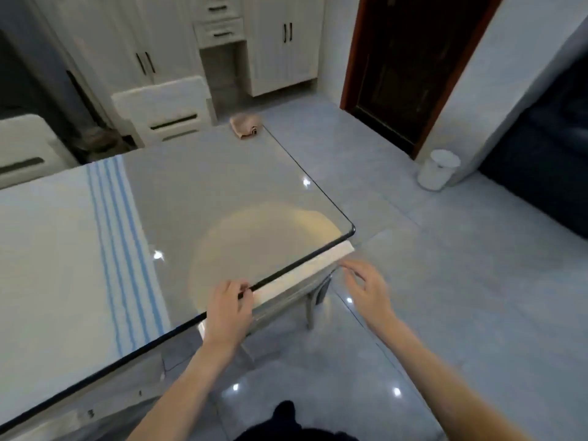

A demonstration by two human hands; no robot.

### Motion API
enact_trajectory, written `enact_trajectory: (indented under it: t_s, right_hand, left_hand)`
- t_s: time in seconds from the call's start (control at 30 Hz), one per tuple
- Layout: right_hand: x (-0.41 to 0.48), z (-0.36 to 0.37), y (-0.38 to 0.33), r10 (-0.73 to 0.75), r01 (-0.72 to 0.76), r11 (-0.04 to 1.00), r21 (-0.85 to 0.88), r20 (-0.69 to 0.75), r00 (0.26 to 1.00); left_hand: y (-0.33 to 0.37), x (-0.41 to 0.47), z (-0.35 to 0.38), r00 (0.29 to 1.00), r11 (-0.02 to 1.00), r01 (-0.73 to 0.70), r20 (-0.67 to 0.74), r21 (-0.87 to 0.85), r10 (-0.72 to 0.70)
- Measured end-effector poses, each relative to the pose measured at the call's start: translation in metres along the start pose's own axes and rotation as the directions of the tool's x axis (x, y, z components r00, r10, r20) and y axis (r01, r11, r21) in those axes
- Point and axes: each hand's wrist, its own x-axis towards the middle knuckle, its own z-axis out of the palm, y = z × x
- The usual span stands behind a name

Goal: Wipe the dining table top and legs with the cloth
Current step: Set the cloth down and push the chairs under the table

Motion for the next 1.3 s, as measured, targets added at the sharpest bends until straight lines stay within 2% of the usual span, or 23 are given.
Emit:
enact_trajectory:
  t_s: [0.1, 0.17, 0.23, 0.27, 0.33, 0.43, 0.57, 0.63, 0.83, 0.97, 1.1, 1.23, 1.3]
  right_hand:
    - [-0.055, -0.03, 0.018, 0.26, -0.245, 0.948, 0.205, -0.051, 0.964]
    - [-0.093, -0.051, 0.038, 0.394, -0.357, 0.891, 0.281, -0.086, 0.915]
    - [-0.132, -0.071, 0.059, 0.504, -0.439, 0.833, 0.337, -0.131, 0.854]
    - [-0.151, -0.08, 0.07, 0.556, -0.474, 0.799, 0.369, -0.156, 0.816]
    - [-0.186, -0.096, 0.094, 0.658, -0.536, 0.719, 0.442, -0.186, 0.73]
    - [-0.234, -0.116, 0.132, 0.785, -0.613, 0.585, 0.531, -0.183, 0.592]
    - [-0.277, -0.136, 0.169, 0.898, -0.672, 0.421, 0.609, -0.179, 0.401]
    - [-0.282, -0.145, 0.18, 0.919, -0.68, 0.378, 0.628, -0.17, 0.354]
    - [-0.233, -0.17, 0.198, 0.912, -0.687, 0.377, 0.621, -0.121, 0.392]
    - [-0.172, -0.182, 0.223, 0.895, -0.706, 0.399, 0.585, -0.082, 0.438]
    - [-0.103, -0.198, 0.248, 0.873, -0.719, 0.44, 0.538, -0.068, 0.483]
    - [-0.032, -0.225, 0.269, 0.881, -0.751, 0.442, 0.491, -0.077, 0.468]
    - [0.0, -0.242, 0.272, 0.89, -0.767, 0.434, 0.473, -0.09, 0.448]
  left_hand:
    - [0.031, -0.009, 0.016, 0.961, 0.959, -0.274, 0.028, -0.071, 0.276]
    - [0.055, -0.018, 0.031, 0.917, 0.915, -0.373, 0.086, -0.152, 0.388]
    - [0.075, -0.028, 0.052, 0.878, 0.891, -0.397, 0.192, -0.219, 0.439]
    - [0.083, -0.034, 0.065, 0.867, 0.896, -0.368, 0.256, -0.25, 0.427]
    - [0.092, -0.048, 0.094, 0.858, 0.935, -0.212, 0.404, -0.283, 0.317]
    - [0.09, -0.076, 0.137, 0.793, 0.978, -0.005, 0.595, -0.21, 0.132]
    - [0.079, -0.112, 0.171, 0.729, 0.973, 0.174, 0.684, -0.15, -0.025]
    - [0.079, -0.12, 0.179, 0.711, 0.959, 0.256, 0.695, -0.121, -0.102]
    - [0.078, -0.092, 0.187, 0.694, 0.93, 0.366, 0.679, -0.047, -0.238]
    - [0.076, -0.057, 0.204, 0.707, 0.898, 0.437, 0.638, -0.053, -0.307]
    - [0.097, -0.011, 0.237, 0.683, 0.849, 0.52, 0.64, -0.089, -0.351]
    - [0.144, 0.055, 0.272, 0.667, 0.835, 0.535, 0.672, -0.13, -0.323]
    - [0.172, 0.092, 0.286, 0.659, 0.858, 0.497, 0.699, -0.127, -0.278]
